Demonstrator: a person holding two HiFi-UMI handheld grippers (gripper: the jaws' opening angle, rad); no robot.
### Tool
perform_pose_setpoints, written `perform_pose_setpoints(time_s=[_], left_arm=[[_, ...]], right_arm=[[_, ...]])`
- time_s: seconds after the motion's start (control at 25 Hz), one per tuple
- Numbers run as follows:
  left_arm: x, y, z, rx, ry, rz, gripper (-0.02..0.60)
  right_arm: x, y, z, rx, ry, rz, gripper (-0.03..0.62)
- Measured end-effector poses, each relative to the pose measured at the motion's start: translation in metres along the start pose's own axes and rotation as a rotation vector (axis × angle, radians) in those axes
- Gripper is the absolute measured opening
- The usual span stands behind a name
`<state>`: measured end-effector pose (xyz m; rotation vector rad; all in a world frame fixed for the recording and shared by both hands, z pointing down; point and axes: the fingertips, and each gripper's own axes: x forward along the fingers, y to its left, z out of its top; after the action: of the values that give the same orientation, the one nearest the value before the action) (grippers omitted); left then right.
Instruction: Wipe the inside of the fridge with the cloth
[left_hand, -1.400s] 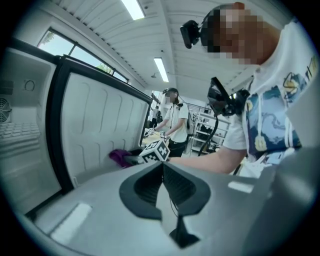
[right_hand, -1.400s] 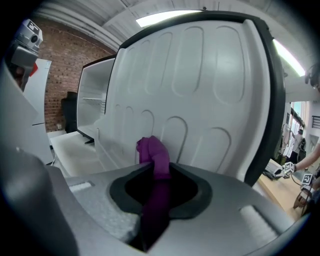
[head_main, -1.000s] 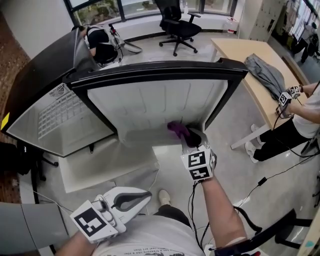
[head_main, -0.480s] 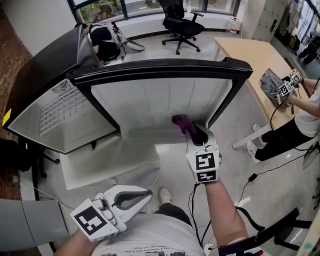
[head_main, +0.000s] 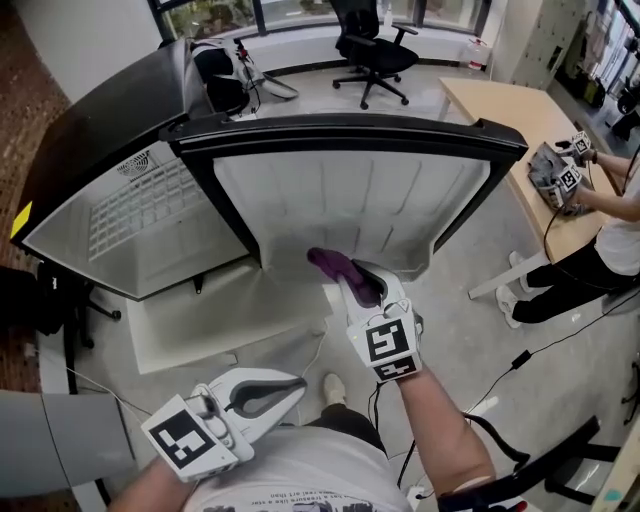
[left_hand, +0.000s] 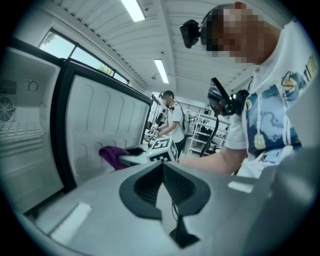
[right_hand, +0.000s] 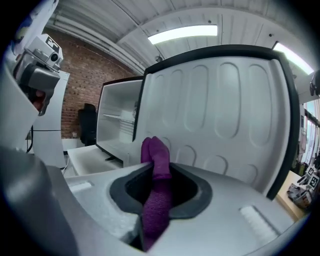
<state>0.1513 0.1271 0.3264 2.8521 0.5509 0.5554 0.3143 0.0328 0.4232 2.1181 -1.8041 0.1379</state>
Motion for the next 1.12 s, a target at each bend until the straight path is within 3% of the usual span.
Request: perform_pose_setpoints(time_s=[0.44,1.12], left_arm=[[-0.036,0.011,-0.012,-0.027,-0.003,0.049,0.005],[-0.047,0.023,-0.017,-0.059,-0.002,0.092,0.005]], right_arm=[[0.038,0.080,-0.028,-0.059,0.101,0.136,0.076],[0.082,0.091,-0.087,-0.215,0.264,0.174,0.075]])
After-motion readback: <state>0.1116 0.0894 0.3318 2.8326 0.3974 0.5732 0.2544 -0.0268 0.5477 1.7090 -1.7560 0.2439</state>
